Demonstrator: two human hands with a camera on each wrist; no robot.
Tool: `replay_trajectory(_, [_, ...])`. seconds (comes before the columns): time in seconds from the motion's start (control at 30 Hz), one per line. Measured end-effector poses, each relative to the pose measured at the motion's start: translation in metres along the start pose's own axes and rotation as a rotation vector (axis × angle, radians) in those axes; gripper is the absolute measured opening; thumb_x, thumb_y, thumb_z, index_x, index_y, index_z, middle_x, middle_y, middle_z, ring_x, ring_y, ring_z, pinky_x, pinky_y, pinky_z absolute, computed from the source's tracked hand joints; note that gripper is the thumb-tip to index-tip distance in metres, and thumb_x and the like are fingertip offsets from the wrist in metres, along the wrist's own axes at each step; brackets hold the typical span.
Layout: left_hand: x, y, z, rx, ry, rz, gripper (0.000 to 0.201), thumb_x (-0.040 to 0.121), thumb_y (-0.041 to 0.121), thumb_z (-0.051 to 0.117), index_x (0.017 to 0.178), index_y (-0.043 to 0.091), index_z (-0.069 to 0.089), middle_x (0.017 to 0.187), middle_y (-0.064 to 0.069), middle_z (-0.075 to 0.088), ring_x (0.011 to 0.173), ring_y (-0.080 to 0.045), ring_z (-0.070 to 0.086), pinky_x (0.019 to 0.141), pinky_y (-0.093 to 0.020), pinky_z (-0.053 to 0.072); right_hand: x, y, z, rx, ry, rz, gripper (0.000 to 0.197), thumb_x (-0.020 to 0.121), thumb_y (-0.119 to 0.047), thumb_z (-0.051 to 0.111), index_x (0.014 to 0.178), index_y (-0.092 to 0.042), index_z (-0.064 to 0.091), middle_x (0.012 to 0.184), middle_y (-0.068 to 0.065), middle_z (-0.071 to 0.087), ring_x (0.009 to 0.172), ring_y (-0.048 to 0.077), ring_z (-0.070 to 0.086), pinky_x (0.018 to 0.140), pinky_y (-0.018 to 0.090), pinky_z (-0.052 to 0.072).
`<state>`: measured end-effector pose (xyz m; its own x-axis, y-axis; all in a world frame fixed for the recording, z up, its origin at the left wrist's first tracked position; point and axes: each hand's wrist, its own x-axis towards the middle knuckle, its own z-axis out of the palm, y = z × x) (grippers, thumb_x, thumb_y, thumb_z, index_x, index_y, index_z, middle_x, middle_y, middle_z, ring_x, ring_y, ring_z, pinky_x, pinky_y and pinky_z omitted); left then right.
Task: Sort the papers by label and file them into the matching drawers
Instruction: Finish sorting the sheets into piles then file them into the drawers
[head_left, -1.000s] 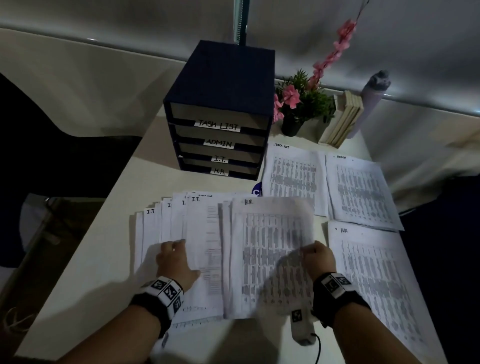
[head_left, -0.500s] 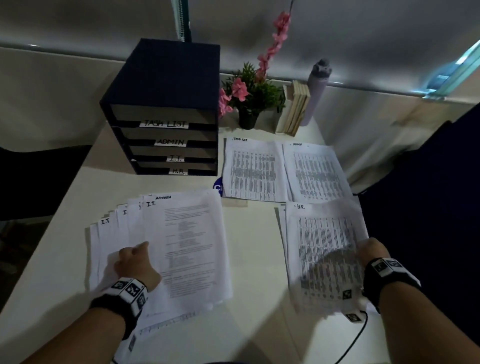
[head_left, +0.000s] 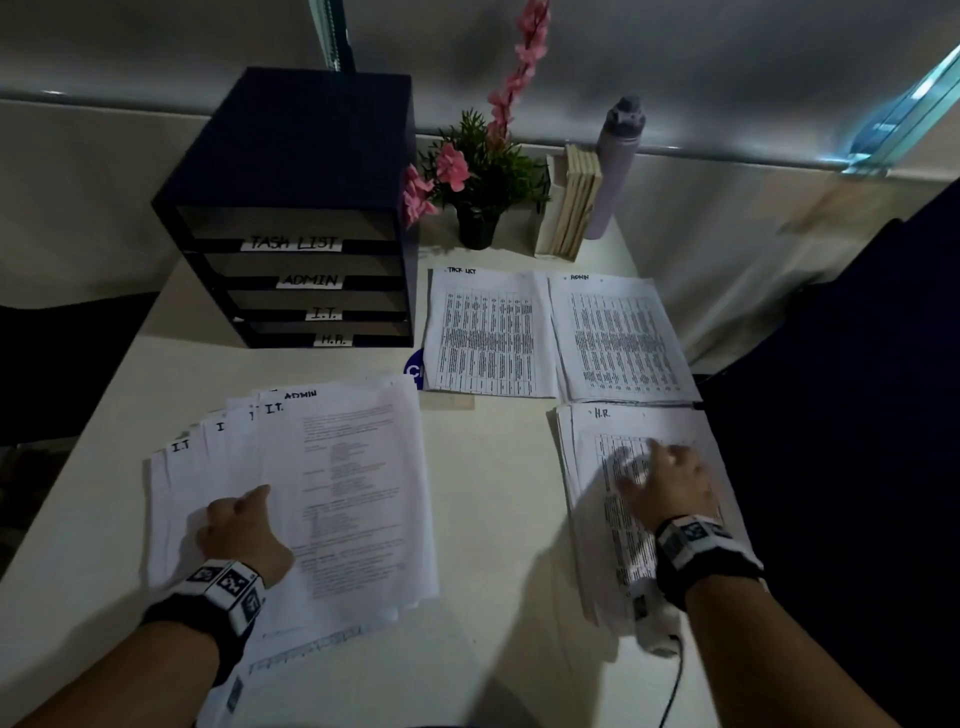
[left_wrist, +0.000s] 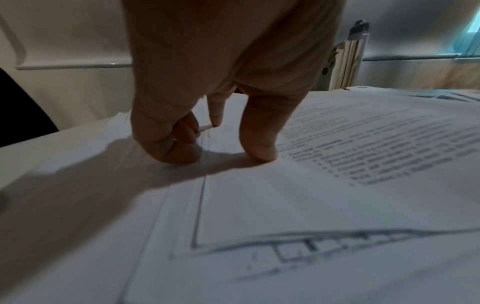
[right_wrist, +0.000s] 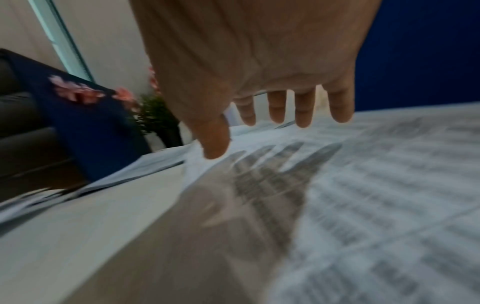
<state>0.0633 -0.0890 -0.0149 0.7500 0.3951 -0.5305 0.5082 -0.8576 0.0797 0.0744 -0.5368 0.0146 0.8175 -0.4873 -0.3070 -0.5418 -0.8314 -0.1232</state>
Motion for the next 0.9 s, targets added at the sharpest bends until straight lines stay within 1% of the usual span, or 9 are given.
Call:
replay_trajectory(0.1, [-0.001, 0.001, 0.0, -0.008, 0.004, -0.009, 0.091, 0.075, 0.026, 0.068, 0.15, 0.024, 0.016, 0.149, -0.014, 0.02, 0.137, -0.032, 0.025, 0.116, -0.035, 0.024, -0.017, -0.036, 0.026, 0.04, -0.129, -0.09, 0.075, 0.077, -0.062, 0.056, 0.141, -0.041, 0.023, 0.15, 0.003, 0.021, 0.137, 0.032, 0.028, 0.102, 0.057, 0.036])
replay_trajectory(0.23, [-0.001, 0.001, 0.002, -0.043, -0.01, -0.017, 0.091, 0.076, 0.025, 0.067, 0.15, 0.025, 0.015, 0.147, -0.013, 0.02, 0.135, -0.033, 0.027, 0.116, -0.035, 0.024, -0.021, -0.053, 0.041, 0.012, -0.131, -0.08, 0.036, 0.086, -0.044, 0.041, 0.12, -0.047, 0.03, 0.14, 0.0, 0.032, 0.13, 0.029, 0.03, 0.096, 0.058, 0.038])
replay_trajectory(0.37, [0.003, -0.004, 0.005, -0.102, -0.015, -0.039, 0.093, 0.073, 0.025, 0.067, 0.15, 0.028, 0.015, 0.149, -0.011, 0.017, 0.138, -0.033, 0.021, 0.118, -0.038, 0.02, -0.017, -0.06, 0.038, -0.014, -0.171, -0.027, 0.037, 0.088, -0.036, 0.043, 0.122, -0.046, 0.031, 0.141, 0.001, 0.031, 0.133, 0.03, 0.026, 0.099, 0.061, 0.035])
replay_trajectory(0.43, [0.005, -0.01, 0.007, -0.177, 0.008, -0.049, 0.098, 0.07, 0.031, 0.072, 0.149, 0.027, 0.016, 0.152, -0.01, 0.016, 0.14, -0.033, 0.016, 0.119, -0.041, 0.017, -0.022, -0.072, 0.037, -0.107, -0.114, -0.088, 0.048, 0.087, -0.04, 0.048, 0.132, -0.041, 0.031, 0.146, 0.002, 0.029, 0.137, 0.029, 0.024, 0.103, 0.06, 0.033])
replay_trajectory(0.5, [0.007, -0.021, 0.008, -0.238, 0.068, -0.085, 0.094, 0.074, 0.039, 0.072, 0.15, 0.022, 0.018, 0.155, -0.012, 0.015, 0.143, -0.033, 0.013, 0.119, -0.044, 0.015, -0.031, -0.093, 0.041, -0.051, -0.042, -0.288, 0.053, 0.087, -0.041, 0.053, 0.137, -0.03, 0.038, 0.143, 0.006, 0.035, 0.132, 0.03, 0.034, 0.102, 0.052, 0.038])
replay_trajectory(0.6, [0.009, -0.047, 0.006, -0.337, 0.13, -0.244, 0.082, 0.083, 0.036, 0.062, 0.15, 0.02, 0.018, 0.155, -0.016, 0.018, 0.141, -0.038, 0.018, 0.116, -0.05, 0.019, -0.05, -0.139, 0.055, 0.253, -0.227, -0.51, 0.052, 0.089, -0.031, 0.058, 0.137, -0.014, 0.046, 0.132, 0.014, 0.049, 0.12, 0.033, 0.049, 0.1, 0.036, 0.041])
replay_trajectory(0.67, [0.012, -0.064, 0.003, -0.428, 0.137, -0.316, 0.084, 0.082, 0.034, 0.063, 0.15, 0.021, 0.017, 0.153, -0.017, 0.023, 0.137, -0.039, 0.026, 0.113, -0.052, 0.025, -0.061, -0.168, 0.063, 0.388, -0.412, -0.458, 0.058, 0.09, -0.032, 0.059, 0.14, -0.009, 0.041, 0.13, 0.016, 0.056, 0.119, 0.03, 0.054, 0.098, 0.031, 0.042])
replay_trajectory(0.73, [0.013, -0.077, 0.0, -0.572, 0.129, -0.294, 0.086, 0.081, 0.027, 0.067, 0.15, 0.02, 0.016, 0.149, -0.019, 0.029, 0.131, -0.04, 0.036, 0.11, -0.05, 0.033, -0.072, -0.193, 0.07, 0.452, -0.517, -0.369, 0.062, 0.089, -0.032, 0.061, 0.141, -0.007, 0.037, 0.132, 0.015, 0.057, 0.12, 0.03, 0.055, 0.099, 0.033, 0.045])
replay_trajectory(0.9, [0.013, -0.101, -0.004, -0.74, 0.156, -0.134, 0.076, 0.086, 0.003, 0.061, 0.149, 0.018, 0.022, 0.148, -0.013, 0.038, 0.129, -0.034, 0.044, 0.11, -0.04, 0.034, -0.095, -0.23, 0.085, 0.341, -0.471, -0.416, 0.044, 0.088, -0.012, 0.056, 0.127, -0.004, 0.039, 0.127, 0.017, 0.054, 0.116, 0.034, 0.054, 0.091, 0.034, 0.044])
